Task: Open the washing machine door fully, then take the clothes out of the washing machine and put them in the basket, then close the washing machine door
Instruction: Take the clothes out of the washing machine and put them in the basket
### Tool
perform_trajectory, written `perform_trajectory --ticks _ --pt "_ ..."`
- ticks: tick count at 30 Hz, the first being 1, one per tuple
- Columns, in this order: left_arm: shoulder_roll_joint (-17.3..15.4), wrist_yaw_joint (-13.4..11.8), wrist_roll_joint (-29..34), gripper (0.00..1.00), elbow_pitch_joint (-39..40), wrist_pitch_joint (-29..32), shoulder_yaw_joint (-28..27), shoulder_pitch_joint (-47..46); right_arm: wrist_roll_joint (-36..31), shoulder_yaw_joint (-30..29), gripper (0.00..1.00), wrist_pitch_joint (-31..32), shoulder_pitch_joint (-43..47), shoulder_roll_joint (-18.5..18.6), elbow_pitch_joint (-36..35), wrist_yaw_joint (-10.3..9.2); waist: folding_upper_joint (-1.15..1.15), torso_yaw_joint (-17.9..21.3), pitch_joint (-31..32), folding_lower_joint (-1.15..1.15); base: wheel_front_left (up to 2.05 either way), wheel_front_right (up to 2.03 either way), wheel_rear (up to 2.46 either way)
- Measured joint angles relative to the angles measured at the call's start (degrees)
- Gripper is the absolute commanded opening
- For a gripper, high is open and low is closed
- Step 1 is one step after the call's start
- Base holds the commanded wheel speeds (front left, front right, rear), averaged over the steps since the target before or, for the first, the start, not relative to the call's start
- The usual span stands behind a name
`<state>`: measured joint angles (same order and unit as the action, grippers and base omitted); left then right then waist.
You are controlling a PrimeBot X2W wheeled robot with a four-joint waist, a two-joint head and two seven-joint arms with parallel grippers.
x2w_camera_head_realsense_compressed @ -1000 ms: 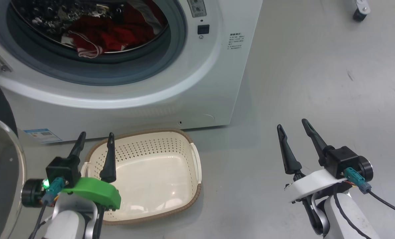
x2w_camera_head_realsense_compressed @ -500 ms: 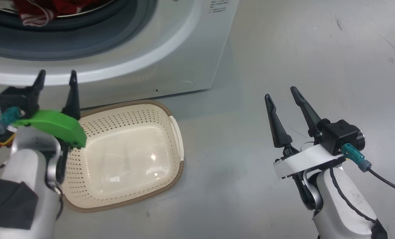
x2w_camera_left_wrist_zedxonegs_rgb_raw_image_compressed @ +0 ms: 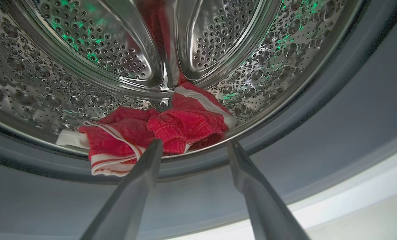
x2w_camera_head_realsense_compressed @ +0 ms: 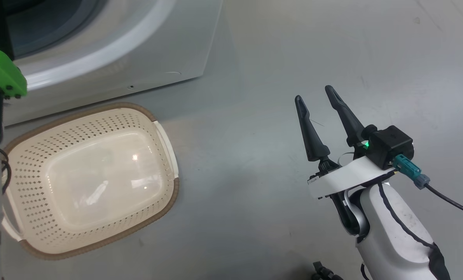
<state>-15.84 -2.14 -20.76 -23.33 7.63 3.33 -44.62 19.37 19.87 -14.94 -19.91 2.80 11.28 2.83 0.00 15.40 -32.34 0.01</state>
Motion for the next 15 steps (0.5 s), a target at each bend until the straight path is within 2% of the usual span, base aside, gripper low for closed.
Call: perform_trajectory --ticks 11,15 --pt "-5.04 -0.09 -0.23 1.0 -7.11 4.49 -1.8 -8.72 2.34 1.98 1.0 0.0 -1.06 -0.01 -0.1 -1.05 0.0 5.04 -2.95 0.0 0.0 0.0 0.0" --pt "-5.75 -0.58 0.27 1.0 -9.12 5.53 -1.98 -11.41 2.41 2.4 1.0 0.0 -1.16 -0.04 -0.22 -1.56 0.0 6.18 -3.89 0.0 0.0 0.0 0.0"
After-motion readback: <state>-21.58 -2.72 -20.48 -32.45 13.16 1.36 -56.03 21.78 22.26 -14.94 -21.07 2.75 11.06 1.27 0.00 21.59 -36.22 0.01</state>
